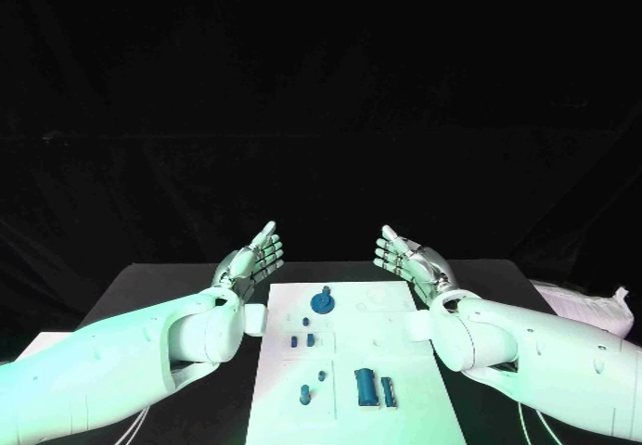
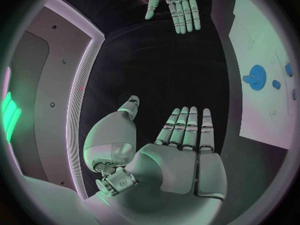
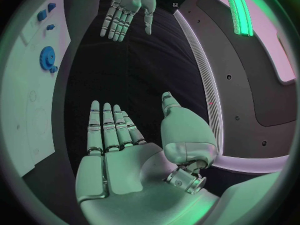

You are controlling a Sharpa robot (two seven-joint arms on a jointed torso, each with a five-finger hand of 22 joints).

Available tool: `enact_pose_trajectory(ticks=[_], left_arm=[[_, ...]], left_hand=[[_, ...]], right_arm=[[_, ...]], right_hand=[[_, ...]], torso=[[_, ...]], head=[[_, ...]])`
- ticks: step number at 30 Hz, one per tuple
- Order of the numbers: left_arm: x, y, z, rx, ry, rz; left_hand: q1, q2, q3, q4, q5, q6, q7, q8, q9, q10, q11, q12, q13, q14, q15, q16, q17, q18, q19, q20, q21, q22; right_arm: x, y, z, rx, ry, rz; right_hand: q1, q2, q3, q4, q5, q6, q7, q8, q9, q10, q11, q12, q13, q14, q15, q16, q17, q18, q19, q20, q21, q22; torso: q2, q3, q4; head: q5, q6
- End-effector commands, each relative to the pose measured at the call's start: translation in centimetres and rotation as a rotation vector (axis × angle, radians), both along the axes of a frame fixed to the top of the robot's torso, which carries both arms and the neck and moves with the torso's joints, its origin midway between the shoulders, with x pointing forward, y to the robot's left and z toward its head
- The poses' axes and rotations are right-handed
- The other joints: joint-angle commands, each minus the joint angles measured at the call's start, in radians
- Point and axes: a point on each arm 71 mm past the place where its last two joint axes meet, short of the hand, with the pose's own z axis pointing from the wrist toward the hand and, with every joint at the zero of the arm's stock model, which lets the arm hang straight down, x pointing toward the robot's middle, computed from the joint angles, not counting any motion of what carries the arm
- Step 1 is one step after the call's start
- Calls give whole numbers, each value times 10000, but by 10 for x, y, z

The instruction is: Assemble the parts on the task board

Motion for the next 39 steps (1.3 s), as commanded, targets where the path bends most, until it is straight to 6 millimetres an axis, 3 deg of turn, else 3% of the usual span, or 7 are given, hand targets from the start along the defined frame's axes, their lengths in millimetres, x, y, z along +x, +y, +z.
enact_pose_trajectory(ticks=[1,2,4,5,6,7,39], left_arm=[[-8,2,8,1060,-1024,1012],[-12,0,9,1149,-1104,1084],[-16,-1,10,1243,-1193,1162],[-18,-2,10,1280,-1228,1192],[-19,-3,10,1307,-1255,1215],[-20,-3,11,1327,-1274,1232],[-21,-3,11,1346,-1293,1248]], left_hand=[[-2105,110,-646,-24,-251,-1558,-912,-65,-49,-1661,-443,-58,-44,-1554,-239,-609,-52,-411,-1232,-393,-72,-753],[-2329,110,-716,-24,-251,-1726,-912,-65,-49,-1842,-443,-58,-44,-1720,-239,-609,-52,-434,-1363,-437,-72,-834],[-2660,110,-816,-24,-251,-1976,-912,-65,-49,-2103,-443,-58,-44,-1964,-239,-609,-52,-435,-1554,-499,-72,-952],[-2783,110,-852,-24,-251,-2065,-912,-65,-49,-2195,-443,-58,-44,-2057,-239,-609,-52,-435,-1626,-1222,-72,-997],[-2938,110,-900,-24,-251,-2175,-912,-65,-49,-2319,-443,-58,-44,-2168,-239,-609,-52,-434,-1718,-1222,-72,-1051],[-3077,110,-944,-24,-251,-2282,-912,-65,-49,-2426,-443,-58,-44,-2273,-239,-609,-52,-1140,-1797,-1222,-72,-1102],[-6531,110,-1998,-24,-251,-4840,-912,-65,-49,-5154,-443,-58,-44,-4824,-239,-609,-52,-1140,-3818,-1222,-72,-2337]], right_arm=[[-4,-3,7,58,-293,-1285],[-6,-1,8,69,-306,-1345],[-8,0,10,77,-316,-1399],[-8,1,10,79,-319,-1415],[-9,1,10,80,-320,-1422],[-9,1,10,80,-320,-1423],[-9,1,10,80,-320,-1423]], right_hand=[[-2372,7,-217,-523,-995,-1504,-811,-70,-107,-1752,-195,-65,-41,-1842,-44,-75,-200,-408,-1575,-746,-403,-612],[-2626,7,-217,-523,-995,-1664,-811,-70,-107,-1941,-195,-65,-41,-2041,-44,-75,-200,-1151,-1750,-746,-447,-677],[-2924,7,-217,-523,-995,-1851,-811,-70,-107,-2164,-195,-65,-41,-2273,-44,-75,-200,-1151,-1945,-746,-499,-754],[-3139,7,-217,-523,-995,-1987,-811,-70,-107,-2318,-195,-65,-41,-2440,-44,-75,-200,-1151,-2090,-746,-535,-810],[-3310,7,-217,-523,-995,-2099,-811,-70,-107,-2447,-195,-65,-41,-2575,-44,-75,-200,-1151,-2203,-746,-1257,-854],[-3466,7,-217,-523,-995,-2197,-811,-70,-107,-2559,-195,-65,-41,-2697,-44,-75,-200,-1151,-2308,-746,-1257,-894],[-6620,7,-217,-523,-995,-4668,-811,-70,-107,-5430,-195,-65,-41,-5716,-44,-75,-200,-1151,-4888,-746,-1257,-1896]], torso=[[-32,6,-14],[-32,6,-14],[-32,6,-14],[-32,6,-14],[-32,6,-14],[-32,6,-14],[-32,6,-14]], head=[[6,8],[6,8],[6,8],[6,8],[6,8],[6,8],[6,8]])
